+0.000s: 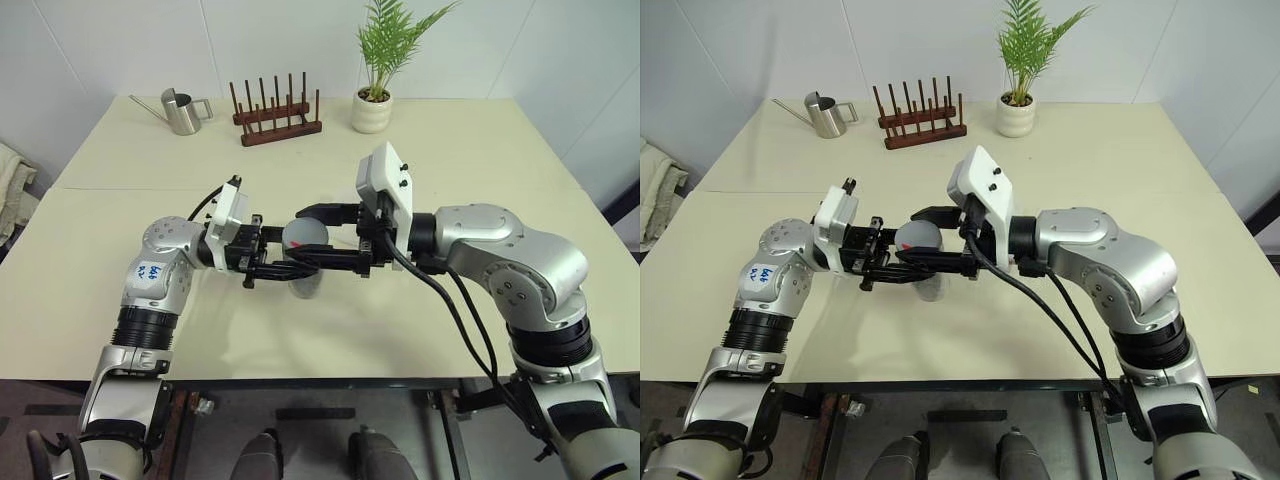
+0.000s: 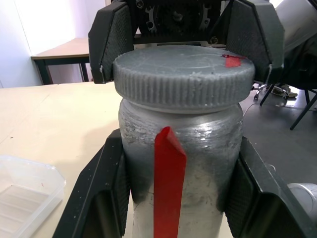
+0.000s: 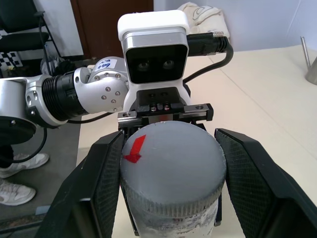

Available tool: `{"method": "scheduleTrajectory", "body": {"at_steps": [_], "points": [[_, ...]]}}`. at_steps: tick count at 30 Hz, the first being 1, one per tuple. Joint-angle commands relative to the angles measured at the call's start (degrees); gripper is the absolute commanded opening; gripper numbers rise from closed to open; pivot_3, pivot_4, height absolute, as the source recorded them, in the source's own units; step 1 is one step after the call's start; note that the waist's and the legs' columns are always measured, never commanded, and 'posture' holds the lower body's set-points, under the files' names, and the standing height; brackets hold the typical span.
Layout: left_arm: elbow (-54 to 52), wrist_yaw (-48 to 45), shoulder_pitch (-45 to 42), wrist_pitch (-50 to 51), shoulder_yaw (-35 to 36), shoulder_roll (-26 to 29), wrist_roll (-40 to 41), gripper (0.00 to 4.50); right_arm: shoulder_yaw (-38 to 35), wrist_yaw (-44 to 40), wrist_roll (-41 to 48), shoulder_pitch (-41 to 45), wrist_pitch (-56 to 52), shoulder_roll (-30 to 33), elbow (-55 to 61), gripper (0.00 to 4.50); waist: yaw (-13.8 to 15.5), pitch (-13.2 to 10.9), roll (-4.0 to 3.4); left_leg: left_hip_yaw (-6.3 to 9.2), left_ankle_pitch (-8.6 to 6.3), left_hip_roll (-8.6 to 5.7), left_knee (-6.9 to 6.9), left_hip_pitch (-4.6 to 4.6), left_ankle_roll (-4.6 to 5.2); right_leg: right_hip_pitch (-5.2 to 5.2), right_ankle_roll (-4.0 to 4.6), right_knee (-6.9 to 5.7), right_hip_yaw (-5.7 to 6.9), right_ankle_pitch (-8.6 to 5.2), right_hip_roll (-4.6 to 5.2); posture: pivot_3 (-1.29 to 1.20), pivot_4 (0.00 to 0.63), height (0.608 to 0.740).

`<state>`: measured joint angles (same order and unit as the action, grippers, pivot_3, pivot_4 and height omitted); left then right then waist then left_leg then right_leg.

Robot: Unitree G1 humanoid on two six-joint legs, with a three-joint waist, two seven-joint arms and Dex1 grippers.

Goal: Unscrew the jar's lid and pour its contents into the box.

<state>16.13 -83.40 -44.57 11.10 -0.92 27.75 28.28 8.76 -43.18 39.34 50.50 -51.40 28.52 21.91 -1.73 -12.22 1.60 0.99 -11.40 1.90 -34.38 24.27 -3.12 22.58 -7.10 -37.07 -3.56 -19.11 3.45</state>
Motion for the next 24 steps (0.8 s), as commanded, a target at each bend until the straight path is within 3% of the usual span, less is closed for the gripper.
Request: {"method": "scheduleTrajectory", "body": {"at_steps": [1, 24], "points": [[-1.45, -2.19, 1.60, 0.33, -2.23, 1.01, -1.16, 2.00, -5.45, 1.15, -2.90, 3.90, 5.05, 1.98, -0.45, 2.77, 0.00, 0.00, 0.00, 0.00, 0.00, 0.00, 0.00, 0.00, 0.00, 0.00, 0.00, 0.00, 0.00, 0.00, 0.00, 0.00, 0.150, 0.740], [-1.83, -2.59, 3.26, 0.23, -3.02, 0.88, -1.61, 2.00, -6.42, -2.23, -2.96, 8.34, 7.91, 3.54, -4.67, 2.77, 0.00, 0.00, 0.00, 0.00, 0.00, 0.00, 0.00, 0.00, 0.00, 0.00, 0.00, 0.00, 0.00, 0.00, 0.00, 0.00, 0.150, 0.740]]}}
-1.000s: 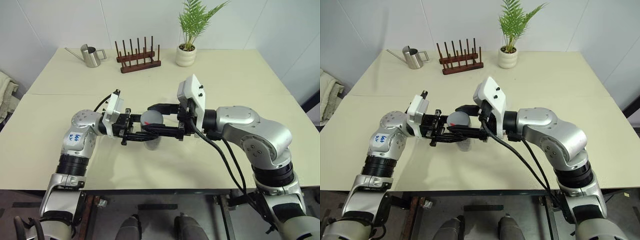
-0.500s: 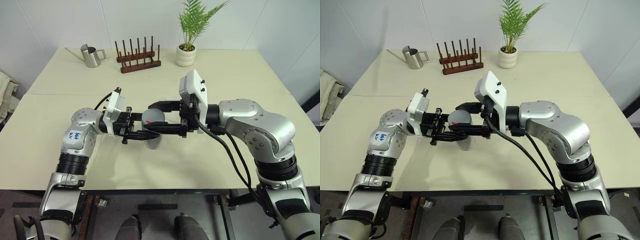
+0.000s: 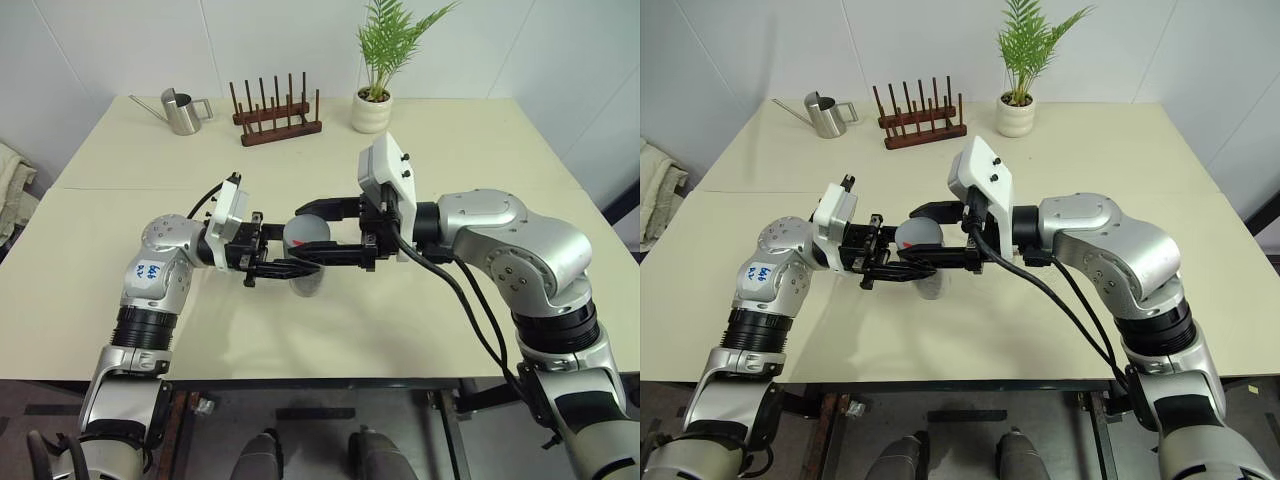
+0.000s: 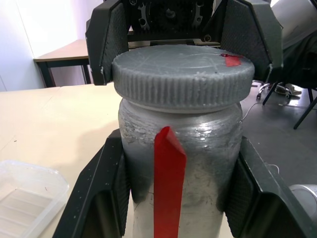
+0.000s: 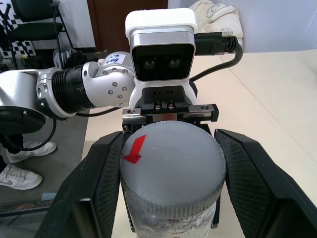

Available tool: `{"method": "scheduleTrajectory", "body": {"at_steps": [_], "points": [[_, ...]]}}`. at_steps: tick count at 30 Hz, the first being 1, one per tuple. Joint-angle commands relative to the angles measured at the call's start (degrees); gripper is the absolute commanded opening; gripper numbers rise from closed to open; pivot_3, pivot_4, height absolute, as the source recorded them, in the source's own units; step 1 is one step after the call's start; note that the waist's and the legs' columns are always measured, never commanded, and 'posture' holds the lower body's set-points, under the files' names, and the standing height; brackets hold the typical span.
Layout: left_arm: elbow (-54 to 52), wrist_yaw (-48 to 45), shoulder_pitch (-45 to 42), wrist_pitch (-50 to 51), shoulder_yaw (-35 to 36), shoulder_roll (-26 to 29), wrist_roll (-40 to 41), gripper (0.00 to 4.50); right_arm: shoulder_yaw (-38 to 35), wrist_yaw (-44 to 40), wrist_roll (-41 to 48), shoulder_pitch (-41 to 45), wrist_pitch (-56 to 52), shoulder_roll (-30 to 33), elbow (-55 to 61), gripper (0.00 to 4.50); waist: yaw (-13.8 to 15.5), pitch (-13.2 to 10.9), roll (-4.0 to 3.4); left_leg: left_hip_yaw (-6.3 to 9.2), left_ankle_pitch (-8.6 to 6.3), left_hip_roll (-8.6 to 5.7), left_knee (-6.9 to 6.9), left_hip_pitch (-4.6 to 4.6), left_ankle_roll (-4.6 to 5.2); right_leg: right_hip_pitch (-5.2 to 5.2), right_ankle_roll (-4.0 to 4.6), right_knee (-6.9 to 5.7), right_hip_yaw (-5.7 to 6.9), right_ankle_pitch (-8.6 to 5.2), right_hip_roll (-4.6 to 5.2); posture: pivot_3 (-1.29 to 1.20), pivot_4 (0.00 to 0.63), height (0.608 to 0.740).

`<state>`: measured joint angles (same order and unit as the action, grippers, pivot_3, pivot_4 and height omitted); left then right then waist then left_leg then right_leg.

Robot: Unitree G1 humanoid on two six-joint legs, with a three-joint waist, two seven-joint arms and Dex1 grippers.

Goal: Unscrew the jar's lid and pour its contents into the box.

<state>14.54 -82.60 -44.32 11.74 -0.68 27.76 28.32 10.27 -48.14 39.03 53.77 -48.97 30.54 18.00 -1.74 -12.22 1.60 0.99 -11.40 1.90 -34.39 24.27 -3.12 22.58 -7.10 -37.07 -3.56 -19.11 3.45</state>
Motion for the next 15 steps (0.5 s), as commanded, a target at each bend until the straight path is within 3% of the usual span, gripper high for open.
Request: {"method": "scheduleTrajectory", "body": {"at_steps": [1, 15], "points": [[-0.25, -3.39, 3.08, -0.45, -3.27, 0.88, -1.68, 2.00, -7.95, 2.63, -2.62, 5.18, 5.60, 1.53, -0.86, 2.77, 0.01, 0.00, 0.00, 0.00, 0.00, 0.00, 0.00, 0.00, 0.00, 0.00, 0.00, 0.00, 0.00, 0.00, 0.00, 0.00, 0.150, 0.740], [1.44, -2.40, 2.63, -2.85, -2.83, 0.40, -2.53, 2.00, -10.08, 3.19, -1.76, 7.05, 6.52, 0.29, -2.99, 2.77, 0.10, -0.06, -0.06, 0.01, 0.00, 0.01, 0.01, 0.01, 0.00, 0.01, -0.01, 0.04, 0.03, 0.00, 0.00, 0.00, 0.150, 0.740]]}}
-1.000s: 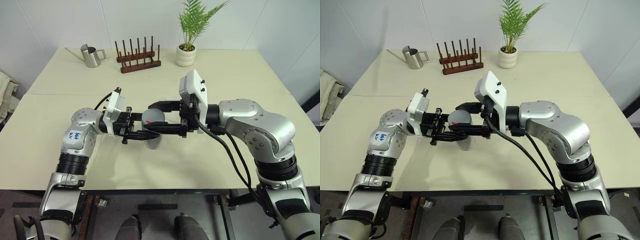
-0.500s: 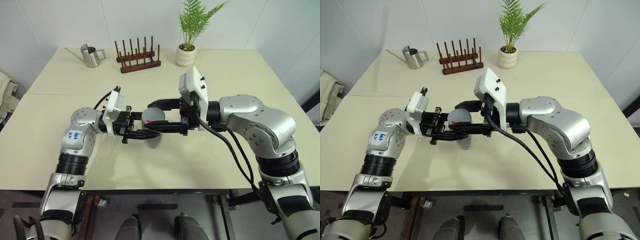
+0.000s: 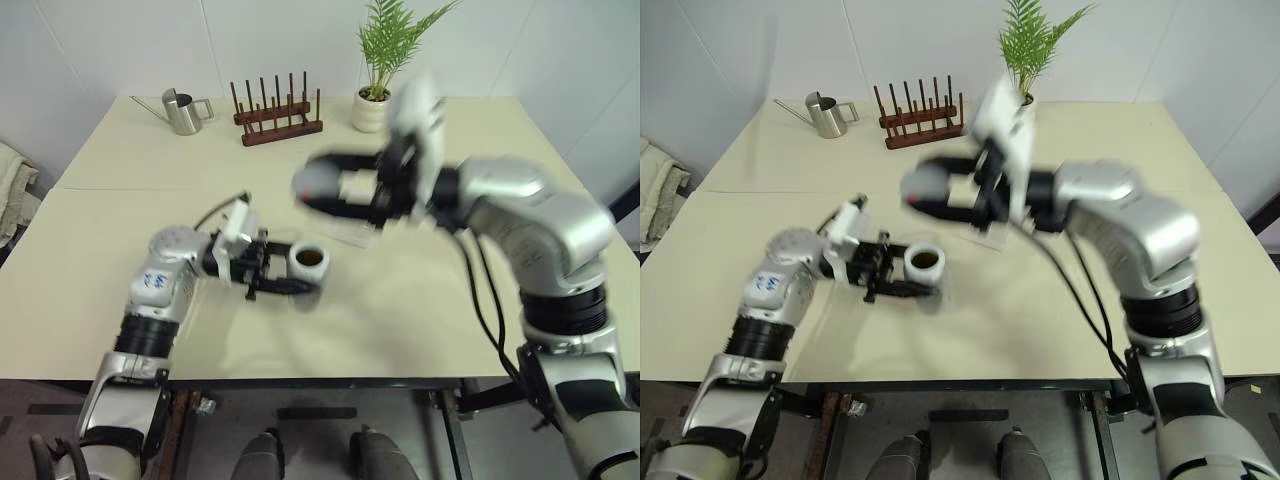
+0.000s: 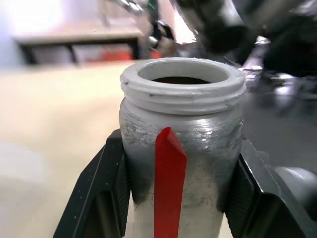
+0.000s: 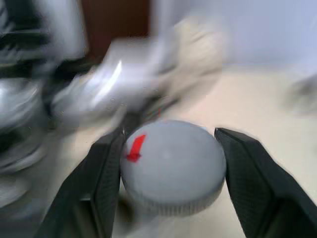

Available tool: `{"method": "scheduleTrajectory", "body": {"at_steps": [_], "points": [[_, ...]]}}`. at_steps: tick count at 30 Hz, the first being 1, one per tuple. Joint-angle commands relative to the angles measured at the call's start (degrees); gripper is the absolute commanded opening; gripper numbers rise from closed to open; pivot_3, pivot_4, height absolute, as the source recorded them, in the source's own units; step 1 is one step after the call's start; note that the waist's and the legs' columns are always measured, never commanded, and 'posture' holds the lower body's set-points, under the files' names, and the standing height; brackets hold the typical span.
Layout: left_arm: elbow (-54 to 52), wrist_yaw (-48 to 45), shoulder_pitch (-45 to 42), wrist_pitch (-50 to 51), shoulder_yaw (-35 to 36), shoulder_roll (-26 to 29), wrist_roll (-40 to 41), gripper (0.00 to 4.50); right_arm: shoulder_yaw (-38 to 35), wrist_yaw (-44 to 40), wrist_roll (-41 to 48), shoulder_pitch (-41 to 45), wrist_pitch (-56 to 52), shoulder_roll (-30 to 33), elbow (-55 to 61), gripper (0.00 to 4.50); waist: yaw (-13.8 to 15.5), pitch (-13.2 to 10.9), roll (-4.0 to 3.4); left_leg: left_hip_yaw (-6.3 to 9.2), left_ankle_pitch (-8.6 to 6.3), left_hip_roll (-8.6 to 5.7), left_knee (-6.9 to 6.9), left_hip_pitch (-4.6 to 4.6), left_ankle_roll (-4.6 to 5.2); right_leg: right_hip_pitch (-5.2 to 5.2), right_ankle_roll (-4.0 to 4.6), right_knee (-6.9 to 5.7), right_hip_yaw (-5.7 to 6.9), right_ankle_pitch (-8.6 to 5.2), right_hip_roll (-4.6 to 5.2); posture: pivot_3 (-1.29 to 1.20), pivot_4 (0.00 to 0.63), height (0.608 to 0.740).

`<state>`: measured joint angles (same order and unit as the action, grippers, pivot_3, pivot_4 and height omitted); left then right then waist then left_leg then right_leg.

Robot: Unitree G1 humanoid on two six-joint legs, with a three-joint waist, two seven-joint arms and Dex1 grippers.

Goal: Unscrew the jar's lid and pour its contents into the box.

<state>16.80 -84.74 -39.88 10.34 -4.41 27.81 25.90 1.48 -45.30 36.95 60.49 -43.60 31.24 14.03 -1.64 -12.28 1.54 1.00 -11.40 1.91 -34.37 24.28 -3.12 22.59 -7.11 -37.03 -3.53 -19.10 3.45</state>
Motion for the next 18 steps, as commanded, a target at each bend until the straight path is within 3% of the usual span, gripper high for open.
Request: {"method": "scheduleTrajectory", "body": {"at_steps": [1, 8, 18], "points": [[-0.59, -0.23, -1.89, -1.65, 0.93, 0.30, -0.17, 2.00, -1.59, 0.36, 0.41, 0.46, 1.05, -0.50, 0.91, 2.77, -0.01, 0.00, 0.00, 0.01, 0.00, 0.02, 0.01, 0.00, 0.00, 0.00, 0.01, -0.01, 0.01, -0.01, -0.01, 0.00, 0.150, 0.740], [0.68, 2.30, -3.96, -2.65, 2.55, -0.63, 0.42, 2.00, -2.68, 1.78, -0.05, -0.58, 0.64, 0.04, 0.51, 2.77, -0.11, 0.00, -0.01, -0.03, 0.00, 0.01, 0.01, 0.00, 0.00, 0.00, 0.01, -0.03, -0.03, -0.01, 0.00, 0.00, 0.150, 0.740], [2.06, 11.80, -9.13, -3.15, 10.84, 2.23, 0.79, 2.00, -6.97, 17.56, -15.98, -20.89, -0.20, 7.81, -3.18, 2.77, 0.13, 0.00, 0.00, -0.02, -0.01, -0.08, 0.00, 0.06, 0.02, -0.01, -0.03, 0.06, -0.03, 0.01, 0.06, 0.00, 0.150, 0.740]]}}
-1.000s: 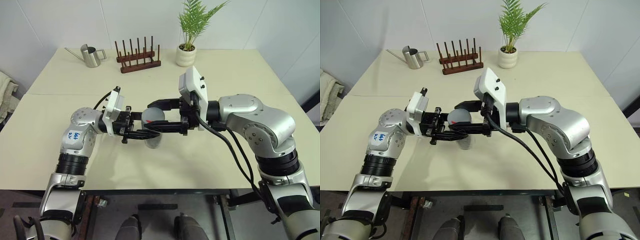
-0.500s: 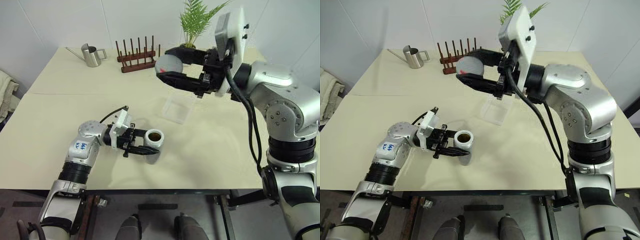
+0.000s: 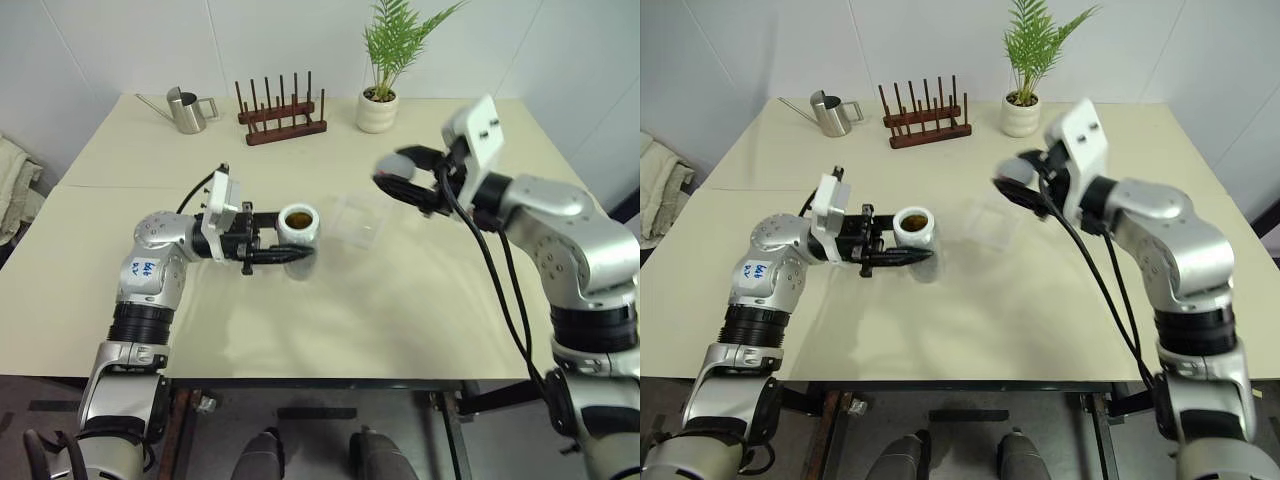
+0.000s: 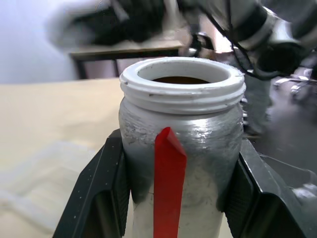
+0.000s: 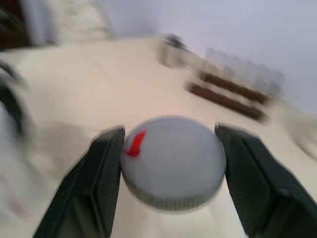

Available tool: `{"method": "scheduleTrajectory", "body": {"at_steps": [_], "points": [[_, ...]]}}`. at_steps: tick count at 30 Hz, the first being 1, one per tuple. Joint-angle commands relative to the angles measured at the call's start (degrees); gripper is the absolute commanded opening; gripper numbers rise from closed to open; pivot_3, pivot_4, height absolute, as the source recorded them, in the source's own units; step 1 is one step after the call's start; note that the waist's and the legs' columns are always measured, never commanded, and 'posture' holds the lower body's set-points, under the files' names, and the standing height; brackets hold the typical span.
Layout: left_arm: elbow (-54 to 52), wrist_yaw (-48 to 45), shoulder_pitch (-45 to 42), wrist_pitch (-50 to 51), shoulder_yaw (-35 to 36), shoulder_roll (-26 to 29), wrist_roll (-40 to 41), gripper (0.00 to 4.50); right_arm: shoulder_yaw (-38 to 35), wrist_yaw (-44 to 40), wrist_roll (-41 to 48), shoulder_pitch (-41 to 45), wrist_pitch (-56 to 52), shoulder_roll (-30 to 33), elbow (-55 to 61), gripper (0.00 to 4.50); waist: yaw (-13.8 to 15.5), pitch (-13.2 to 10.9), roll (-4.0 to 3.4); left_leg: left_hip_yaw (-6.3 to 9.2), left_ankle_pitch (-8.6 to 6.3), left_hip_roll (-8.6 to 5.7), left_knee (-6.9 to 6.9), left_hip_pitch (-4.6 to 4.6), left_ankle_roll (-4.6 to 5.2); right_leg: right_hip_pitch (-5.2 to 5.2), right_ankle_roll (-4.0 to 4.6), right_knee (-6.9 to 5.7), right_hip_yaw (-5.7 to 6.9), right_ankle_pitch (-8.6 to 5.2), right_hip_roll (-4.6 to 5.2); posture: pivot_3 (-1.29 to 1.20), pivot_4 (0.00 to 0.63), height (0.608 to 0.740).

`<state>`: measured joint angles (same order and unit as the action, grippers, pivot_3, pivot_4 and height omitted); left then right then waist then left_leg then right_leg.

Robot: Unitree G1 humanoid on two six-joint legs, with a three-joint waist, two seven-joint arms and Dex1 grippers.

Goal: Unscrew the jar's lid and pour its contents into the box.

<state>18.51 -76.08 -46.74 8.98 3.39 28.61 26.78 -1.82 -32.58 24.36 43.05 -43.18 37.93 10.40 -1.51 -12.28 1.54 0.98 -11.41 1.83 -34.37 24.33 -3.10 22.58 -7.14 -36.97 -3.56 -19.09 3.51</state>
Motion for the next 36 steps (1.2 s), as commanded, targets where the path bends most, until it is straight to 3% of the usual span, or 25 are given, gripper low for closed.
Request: {"method": "scheduleTrajectory", "body": {"at_steps": [1, 3, 7, 17, 23, 30, 36], "points": [[1.10, 4.16, -2.67, -2.65, 3.46, 1.54, -0.58, 2.00, -4.32, 6.20, -4.09, -4.74, -1.12, 0.96, 0.45, 2.77, -0.10, 0.00, 0.00, 0.00, 0.00, 0.01, 0.01, 0.00, 0.00, 0.00, 0.00, 0.00, 0.00, 0.00, -0.01, 0.00, 0.150, 0.740], [2.43, 5.82, -3.30, -3.86, 4.05, 1.72, -1.24, 2.00, -5.22, 8.23, -5.28, -6.77, -1.90, 0.65, 0.49, 2.77, -0.33, -0.01, -0.02, -0.04, 0.00, 0.00, 0.01, 0.00, 0.00, 0.03, 0.00, -0.04, -0.04, 0.00, -0.01, 0.00, 0.150, 0.740], [15.71, 17.63, -7.32, -15.71, 3.41, 1.98, -11.29, 2.00, -6.71, 13.17, -8.13, -16.57, -0.97, -2.66, -2.00, 2.77, -0.06, 0.02, 0.01, 0.01, 0.02, 0.04, -0.02, -0.08, 0.03, -0.01, 0.00, -0.08, -0.02, 0.00, -0.10, 0.00, 0.150, 0.740], [33.25, 27.54, -16.22, -28.75, 1.42, -0.08, -19.68, 2.00, -6.56, 15.98, -10.60, -20.37, 2.78, -8.91, -6.98, 2.77, -0.22, 0.01, 0.01, -0.13, 0.04, -0.02, -0.16, -0.04, 0.06, -0.02, -0.18, -0.08, -0.15, 0.11, -0.08, 0.00, 0.150, 0.740], [37.76, 30.94, -18.69, -35.37, 0.05, -0.66, -23.33, 2.00, -7.38, 15.04, -9.25, -20.22, 0.89, -8.71, -3.83, 4.49, -0.15, 0.01, 0.01, -0.13, 0.04, -0.02, -0.15, -0.04, 0.05, -0.02, -0.19, -0.08, -0.15, 0.11, -0.08, 0.00, 0.150, 0.740], [42.35, 36.32, -21.86, -44.65, -3.68, -1.10, -29.94, 2.00, -11.77, 11.15, -5.68, -22.20, 0.41, -5.83, 4.27, 4.49, 0.05, 0.01, 0.01, -0.13, 0.04, -0.04, -0.14, 0.01, 0.05, -0.01, -0.21, -0.03, -0.15, 0.12, -0.07, 0.00, 0.150, 0.740], [48.34, 57.60, -28.03, -51.48, -15.74, -0.93, -49.35, 2.00, -18.74, -3.00, 9.85, -29.31, -3.66, 0.64, 20.73, 4.49, 0.17, 0.00, 0.02, -0.05, 0.03, -0.05, -0.14, 0.07, 0.06, -0.04, -0.26, 0.05, -0.14, 0.11, -0.11, 0.00, 0.150, 0.740]]}}
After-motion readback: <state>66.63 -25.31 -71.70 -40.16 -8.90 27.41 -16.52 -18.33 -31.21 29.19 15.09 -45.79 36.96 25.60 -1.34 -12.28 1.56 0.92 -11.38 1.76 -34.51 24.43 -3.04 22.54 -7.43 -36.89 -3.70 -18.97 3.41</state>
